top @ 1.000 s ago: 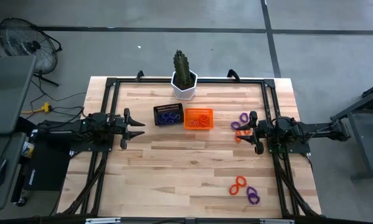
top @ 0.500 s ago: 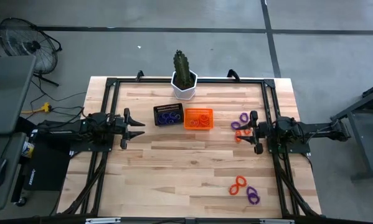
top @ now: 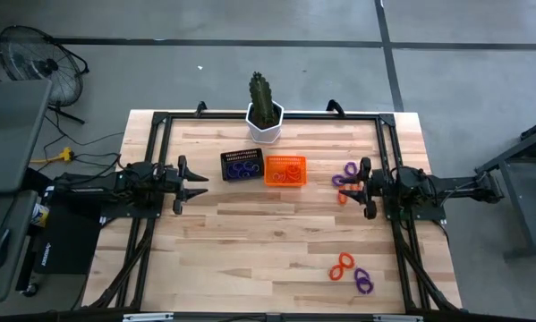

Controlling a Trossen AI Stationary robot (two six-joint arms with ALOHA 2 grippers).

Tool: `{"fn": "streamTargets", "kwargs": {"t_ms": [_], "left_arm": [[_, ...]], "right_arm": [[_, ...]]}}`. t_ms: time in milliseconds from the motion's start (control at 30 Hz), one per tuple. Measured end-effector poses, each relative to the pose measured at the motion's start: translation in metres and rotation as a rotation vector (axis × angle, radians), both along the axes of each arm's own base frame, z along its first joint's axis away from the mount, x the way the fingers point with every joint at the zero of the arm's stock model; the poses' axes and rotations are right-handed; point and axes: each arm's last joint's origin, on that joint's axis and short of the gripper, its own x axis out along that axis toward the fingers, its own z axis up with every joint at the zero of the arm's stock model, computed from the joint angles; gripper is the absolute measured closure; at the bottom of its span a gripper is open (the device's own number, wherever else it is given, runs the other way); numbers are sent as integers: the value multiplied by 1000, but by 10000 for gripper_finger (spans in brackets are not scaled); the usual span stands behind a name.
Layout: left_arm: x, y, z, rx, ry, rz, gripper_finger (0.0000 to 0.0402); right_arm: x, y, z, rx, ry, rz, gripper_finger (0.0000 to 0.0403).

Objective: Sort spring keychains
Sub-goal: Put the purple spring keychain in the black bin

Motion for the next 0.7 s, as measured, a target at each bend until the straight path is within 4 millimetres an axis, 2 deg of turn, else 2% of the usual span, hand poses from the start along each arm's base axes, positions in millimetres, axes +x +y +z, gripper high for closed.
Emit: {"fn": "streamTargets", "kwargs": {"t_ms": [133,400,600,700], "left_arm": [[0,0,0,0,0,1,245],[0,0,0,0,-1,0,245],[0,0,0,0,-2,1,245],[0,0,0,0,-2,0,245]], "right_arm": [[0,-2,7,52,44,-64,246],[3,-7,56,219,223,-283,245],[22,-9,91,217,368,-379,245],[35,-12,101,257,461,-417,246]]}}
